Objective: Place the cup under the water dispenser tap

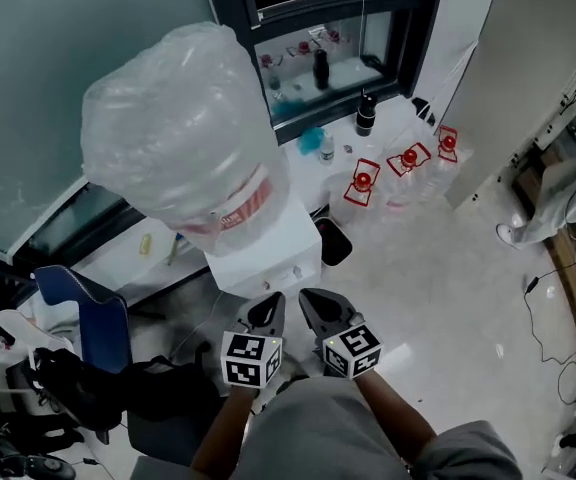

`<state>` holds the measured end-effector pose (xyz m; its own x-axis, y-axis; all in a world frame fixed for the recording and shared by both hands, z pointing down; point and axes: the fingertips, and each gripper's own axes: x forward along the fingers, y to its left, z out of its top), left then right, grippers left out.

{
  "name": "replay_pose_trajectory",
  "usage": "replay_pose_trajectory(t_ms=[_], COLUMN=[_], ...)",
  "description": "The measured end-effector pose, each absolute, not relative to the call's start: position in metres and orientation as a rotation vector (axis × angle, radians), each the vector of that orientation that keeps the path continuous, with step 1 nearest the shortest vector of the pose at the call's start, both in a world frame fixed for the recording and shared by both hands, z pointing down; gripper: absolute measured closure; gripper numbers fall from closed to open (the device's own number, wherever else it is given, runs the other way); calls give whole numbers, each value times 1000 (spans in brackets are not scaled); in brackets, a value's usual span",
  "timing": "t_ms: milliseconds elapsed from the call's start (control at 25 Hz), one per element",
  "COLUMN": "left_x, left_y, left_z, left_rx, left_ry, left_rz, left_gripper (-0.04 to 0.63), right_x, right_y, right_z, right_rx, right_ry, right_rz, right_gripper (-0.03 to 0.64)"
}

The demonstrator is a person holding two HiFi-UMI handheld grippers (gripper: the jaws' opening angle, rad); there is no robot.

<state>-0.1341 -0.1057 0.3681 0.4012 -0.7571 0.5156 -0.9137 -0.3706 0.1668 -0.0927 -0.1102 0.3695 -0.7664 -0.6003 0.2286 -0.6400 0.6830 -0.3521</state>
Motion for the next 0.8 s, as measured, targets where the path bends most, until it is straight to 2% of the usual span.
replay_pose_trajectory(t_ms=[280, 800], left_x=[-142, -152], left_y=[-109, -115], left_z=[329, 330], left_rx=[2263, 2288], left_ry=[-1392, -1390], left_rz=[288, 280], left_gripper=[586, 588], right_x=[-100, -107], right_y=[-115, -124], right_z=[334, 326], right_rx=[967, 940], right_ry=[-2819, -2821], right_rz=[736, 717], right_gripper=[607, 607])
